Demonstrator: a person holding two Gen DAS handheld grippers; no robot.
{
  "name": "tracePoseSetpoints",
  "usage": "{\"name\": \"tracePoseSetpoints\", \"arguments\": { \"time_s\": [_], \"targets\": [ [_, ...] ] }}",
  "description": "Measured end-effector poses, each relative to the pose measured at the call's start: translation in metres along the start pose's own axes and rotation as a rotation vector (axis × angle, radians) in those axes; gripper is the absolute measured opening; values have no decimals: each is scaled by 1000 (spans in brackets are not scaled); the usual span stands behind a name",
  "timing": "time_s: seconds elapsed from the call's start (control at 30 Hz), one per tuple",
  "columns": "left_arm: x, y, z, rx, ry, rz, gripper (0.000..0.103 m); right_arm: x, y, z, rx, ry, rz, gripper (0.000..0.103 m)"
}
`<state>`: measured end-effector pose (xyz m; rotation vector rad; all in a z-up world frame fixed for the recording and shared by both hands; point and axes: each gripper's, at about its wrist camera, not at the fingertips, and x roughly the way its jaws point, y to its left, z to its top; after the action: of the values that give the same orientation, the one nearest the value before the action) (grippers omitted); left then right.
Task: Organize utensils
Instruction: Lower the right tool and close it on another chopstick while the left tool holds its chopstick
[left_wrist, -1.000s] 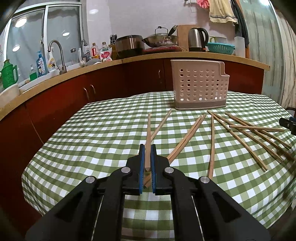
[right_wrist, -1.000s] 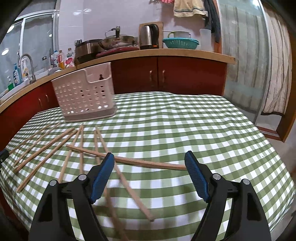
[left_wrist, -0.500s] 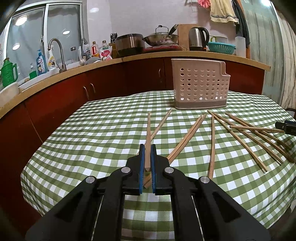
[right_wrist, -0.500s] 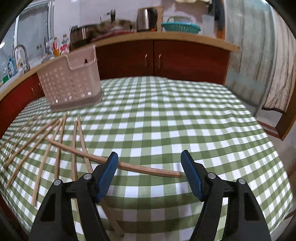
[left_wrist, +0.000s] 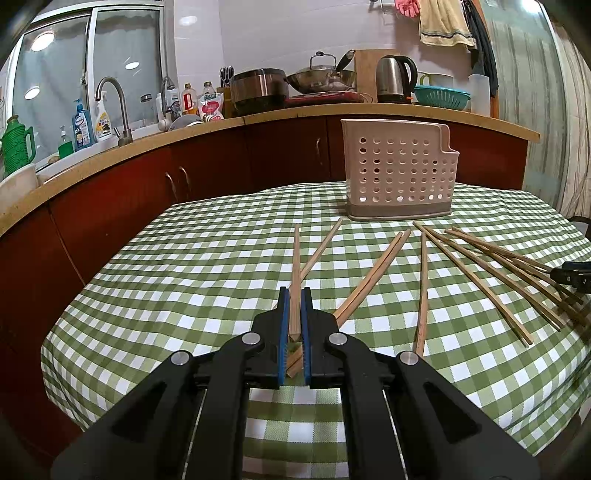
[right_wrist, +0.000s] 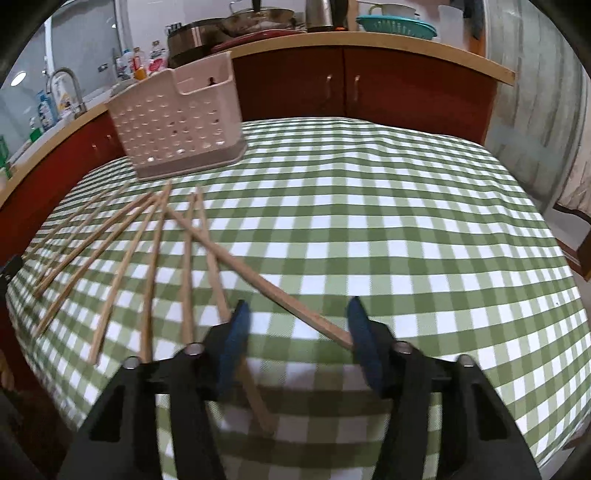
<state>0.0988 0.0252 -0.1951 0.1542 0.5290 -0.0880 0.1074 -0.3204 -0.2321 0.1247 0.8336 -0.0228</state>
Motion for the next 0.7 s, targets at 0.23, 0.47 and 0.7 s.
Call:
{"name": "tracePoseSetpoints", "arguments": {
  "time_s": [0.23, 0.47, 0.7],
  "targets": [
    [-1, 0, 0, -4, 0, 0, 7, -5, 2, -7, -37, -23, 21, 21],
    [-2, 0, -1, -6, 2, 0, 7, -15, 3, -21, -44, -69, 28, 15],
    [-2, 1, -2, -11, -1, 3, 7, -23, 2, -39, -66, -173, -14, 18]
  ]
}}
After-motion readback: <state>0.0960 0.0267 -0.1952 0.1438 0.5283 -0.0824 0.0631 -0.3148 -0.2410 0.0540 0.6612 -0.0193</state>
